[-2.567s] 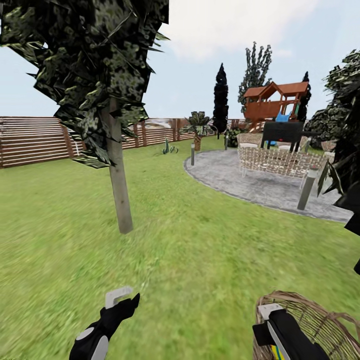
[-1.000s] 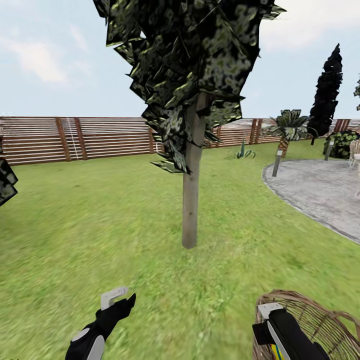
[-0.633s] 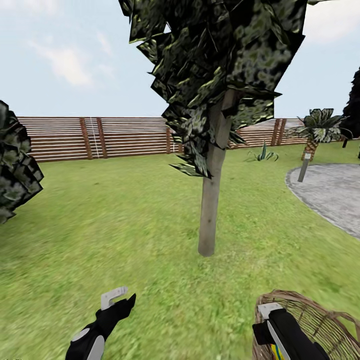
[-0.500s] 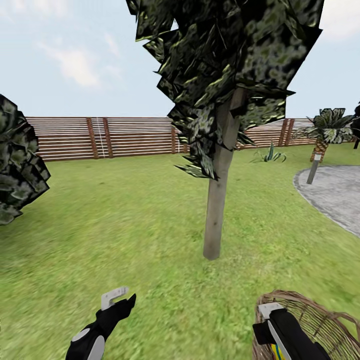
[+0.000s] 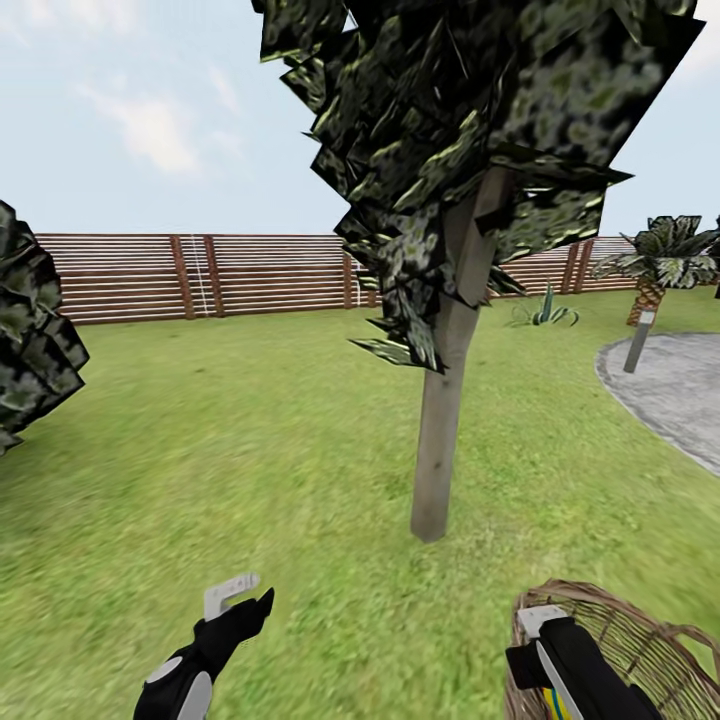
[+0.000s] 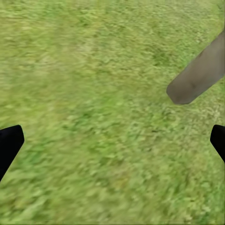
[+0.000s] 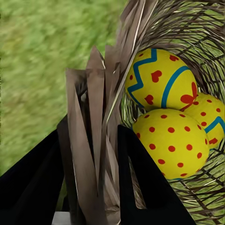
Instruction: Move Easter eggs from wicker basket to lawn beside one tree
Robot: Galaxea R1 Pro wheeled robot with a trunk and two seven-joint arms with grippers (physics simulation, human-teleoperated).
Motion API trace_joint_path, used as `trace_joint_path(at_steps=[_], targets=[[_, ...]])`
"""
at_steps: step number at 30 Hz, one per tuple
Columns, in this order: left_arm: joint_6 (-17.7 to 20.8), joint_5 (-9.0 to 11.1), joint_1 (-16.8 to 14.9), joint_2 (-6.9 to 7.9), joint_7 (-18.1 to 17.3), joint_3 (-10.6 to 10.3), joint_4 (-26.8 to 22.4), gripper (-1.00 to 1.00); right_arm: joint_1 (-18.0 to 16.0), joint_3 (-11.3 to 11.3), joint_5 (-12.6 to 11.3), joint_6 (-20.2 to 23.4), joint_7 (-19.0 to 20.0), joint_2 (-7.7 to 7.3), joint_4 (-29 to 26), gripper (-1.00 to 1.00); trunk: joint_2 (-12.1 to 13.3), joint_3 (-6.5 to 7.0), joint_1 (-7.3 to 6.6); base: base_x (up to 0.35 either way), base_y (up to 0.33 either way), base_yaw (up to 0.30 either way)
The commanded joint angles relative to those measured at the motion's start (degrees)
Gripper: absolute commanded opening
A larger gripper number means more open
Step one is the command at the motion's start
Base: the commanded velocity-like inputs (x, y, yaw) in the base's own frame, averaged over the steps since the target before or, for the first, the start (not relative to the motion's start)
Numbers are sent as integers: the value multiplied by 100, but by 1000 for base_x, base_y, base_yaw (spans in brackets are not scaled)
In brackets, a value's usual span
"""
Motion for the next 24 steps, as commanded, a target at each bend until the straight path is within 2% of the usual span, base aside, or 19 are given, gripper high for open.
trace_joint_path(at_steps=[1,24], targets=[[32,60,-3,-3,29,4,-10,100,-5,13,101,25,29,-6,-7,-100,-4,-6,3,341,0,0],[32,78,-3,4,20,4,-27,100,-3,14,110,16,33,3,-24,-100,-4,-6,3,341,0,0]])
